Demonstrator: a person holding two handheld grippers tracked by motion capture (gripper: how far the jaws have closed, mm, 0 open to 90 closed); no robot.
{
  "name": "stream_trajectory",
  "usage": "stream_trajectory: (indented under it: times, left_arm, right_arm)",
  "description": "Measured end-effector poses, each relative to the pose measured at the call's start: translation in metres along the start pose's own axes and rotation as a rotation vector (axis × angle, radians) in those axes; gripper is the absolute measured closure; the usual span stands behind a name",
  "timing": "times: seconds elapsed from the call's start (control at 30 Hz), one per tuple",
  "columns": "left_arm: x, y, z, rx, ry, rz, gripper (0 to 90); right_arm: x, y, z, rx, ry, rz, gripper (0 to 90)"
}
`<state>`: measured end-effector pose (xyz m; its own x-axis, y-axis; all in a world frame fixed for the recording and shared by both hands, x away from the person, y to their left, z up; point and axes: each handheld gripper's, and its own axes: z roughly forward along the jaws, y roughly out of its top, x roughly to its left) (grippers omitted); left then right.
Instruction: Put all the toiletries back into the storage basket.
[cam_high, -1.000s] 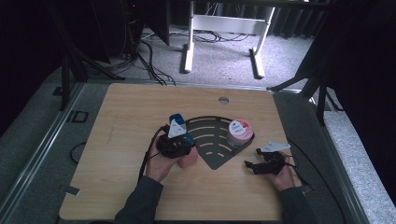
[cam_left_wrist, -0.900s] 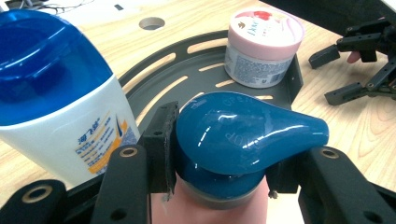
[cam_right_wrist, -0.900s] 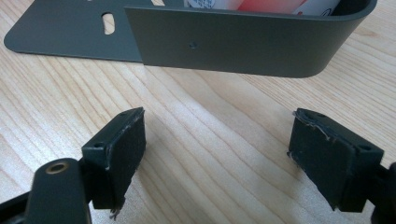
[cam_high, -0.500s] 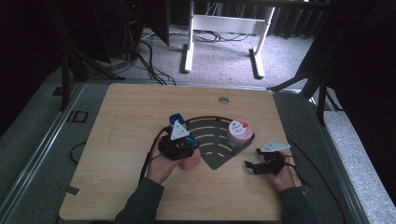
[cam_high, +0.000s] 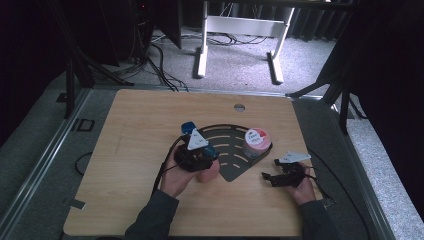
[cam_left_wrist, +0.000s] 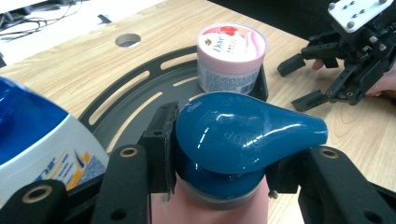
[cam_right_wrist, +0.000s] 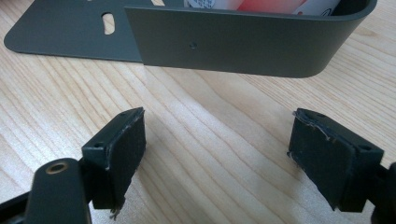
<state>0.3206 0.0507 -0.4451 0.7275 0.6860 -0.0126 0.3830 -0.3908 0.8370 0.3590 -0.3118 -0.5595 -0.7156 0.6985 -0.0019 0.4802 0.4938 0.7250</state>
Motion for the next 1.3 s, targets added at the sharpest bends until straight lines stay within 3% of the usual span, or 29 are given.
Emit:
stream_trajectory:
  times: [1.3]
  left_arm:
    - [-0.014,0.021,0.021,-0.022,-0.052,0.004,52.8]
  right_arm:
    - [0.0,0.0,0.0,0.0,0.001,0.002,18.4]
